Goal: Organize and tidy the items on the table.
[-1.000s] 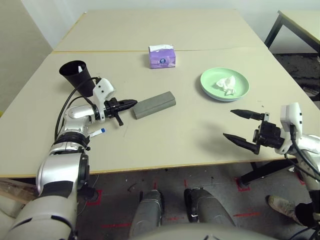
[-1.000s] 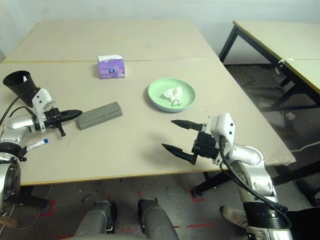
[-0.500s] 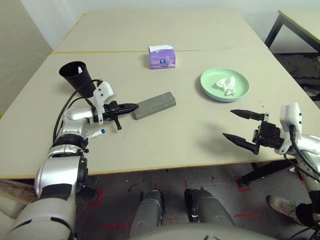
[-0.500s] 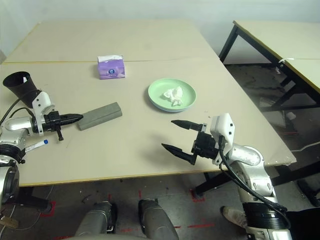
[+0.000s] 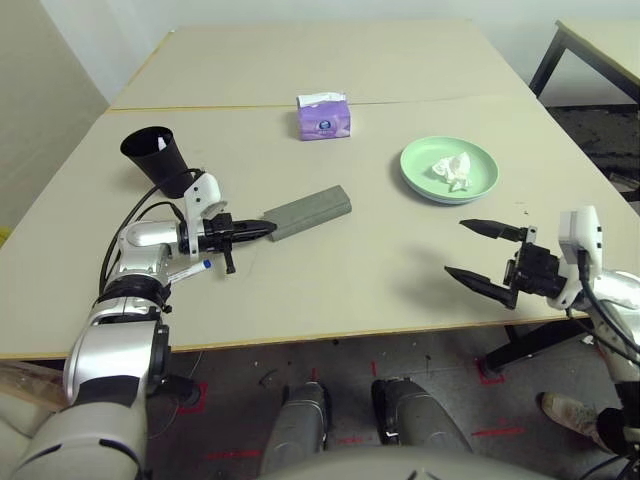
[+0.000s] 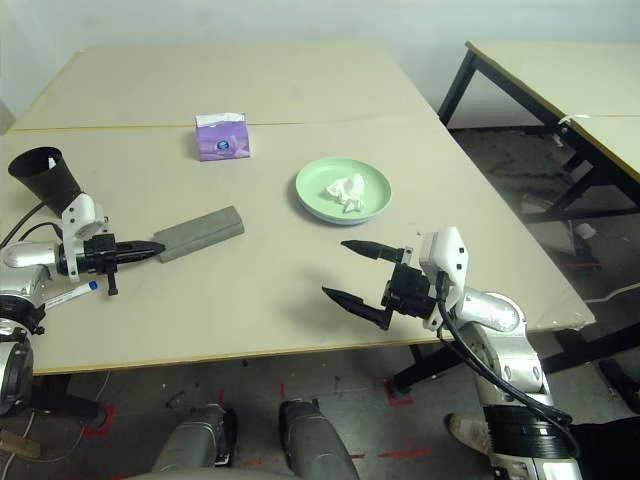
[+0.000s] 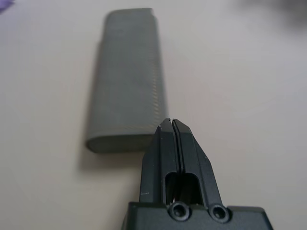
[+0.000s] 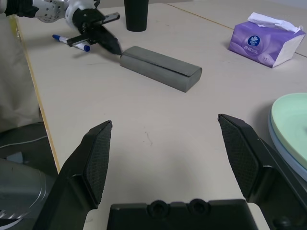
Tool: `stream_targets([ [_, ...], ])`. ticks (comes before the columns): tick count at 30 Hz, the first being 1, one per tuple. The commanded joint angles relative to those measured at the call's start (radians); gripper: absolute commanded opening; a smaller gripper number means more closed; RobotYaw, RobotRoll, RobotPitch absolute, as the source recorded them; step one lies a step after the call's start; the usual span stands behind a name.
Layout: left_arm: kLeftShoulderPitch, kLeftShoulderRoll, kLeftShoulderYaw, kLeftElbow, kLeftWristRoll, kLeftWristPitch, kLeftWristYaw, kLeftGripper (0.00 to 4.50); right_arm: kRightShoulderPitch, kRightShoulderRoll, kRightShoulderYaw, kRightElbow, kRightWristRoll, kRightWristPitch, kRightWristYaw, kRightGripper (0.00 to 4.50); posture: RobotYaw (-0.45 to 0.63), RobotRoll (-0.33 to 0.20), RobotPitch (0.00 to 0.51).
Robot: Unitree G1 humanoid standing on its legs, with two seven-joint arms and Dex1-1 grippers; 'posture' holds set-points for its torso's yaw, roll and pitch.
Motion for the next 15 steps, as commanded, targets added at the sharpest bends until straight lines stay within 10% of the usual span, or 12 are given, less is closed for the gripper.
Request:
stream_targets([
  [1,0.023,0.019,-0.009,-0.009,-0.004,0.001,-0.041,0.04,-0.001,0.003,0.016,0.001,0.002,-0.002,0.007,4.5,-0.12,0.0,0.118],
  [15,0.057,0.057,-0.017,-0.103,-0.146,0.121,-0.085,0.04,-0.019,0.01,0.031,0.021,-0.002,-0.009,0.013,4.5,-0.11,0.0,0.119],
])
